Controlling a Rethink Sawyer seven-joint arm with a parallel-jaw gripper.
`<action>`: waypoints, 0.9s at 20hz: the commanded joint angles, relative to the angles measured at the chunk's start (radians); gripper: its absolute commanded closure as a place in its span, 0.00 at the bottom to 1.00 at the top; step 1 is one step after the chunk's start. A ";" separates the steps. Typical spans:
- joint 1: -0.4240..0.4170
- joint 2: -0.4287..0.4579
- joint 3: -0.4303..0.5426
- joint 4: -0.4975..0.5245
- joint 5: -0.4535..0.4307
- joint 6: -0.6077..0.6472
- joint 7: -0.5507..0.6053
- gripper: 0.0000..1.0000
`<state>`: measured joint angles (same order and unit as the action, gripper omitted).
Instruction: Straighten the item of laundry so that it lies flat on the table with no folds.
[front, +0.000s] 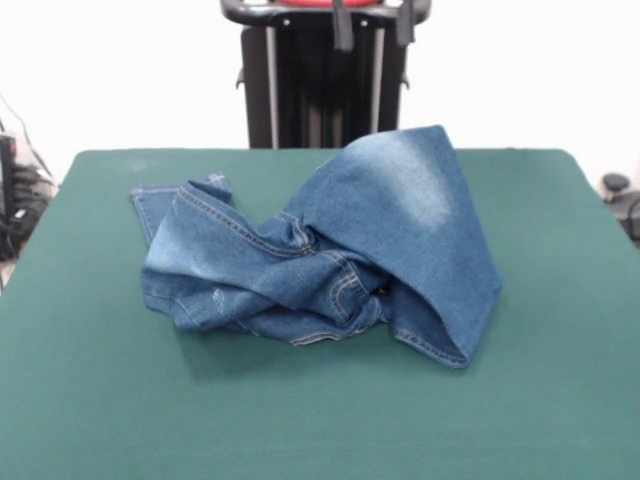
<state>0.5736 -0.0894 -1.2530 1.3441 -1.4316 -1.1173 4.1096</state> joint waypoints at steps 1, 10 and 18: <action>0.045 0.122 -0.035 -0.013 -0.199 -0.042 0.167 0.00; 0.057 0.106 0.029 0.016 -0.279 -0.129 0.239 0.00; 0.036 0.107 0.140 0.073 -0.178 0.030 0.172 0.00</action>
<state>0.6097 -0.0581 -1.3070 1.3589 -1.6902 -1.1181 4.1096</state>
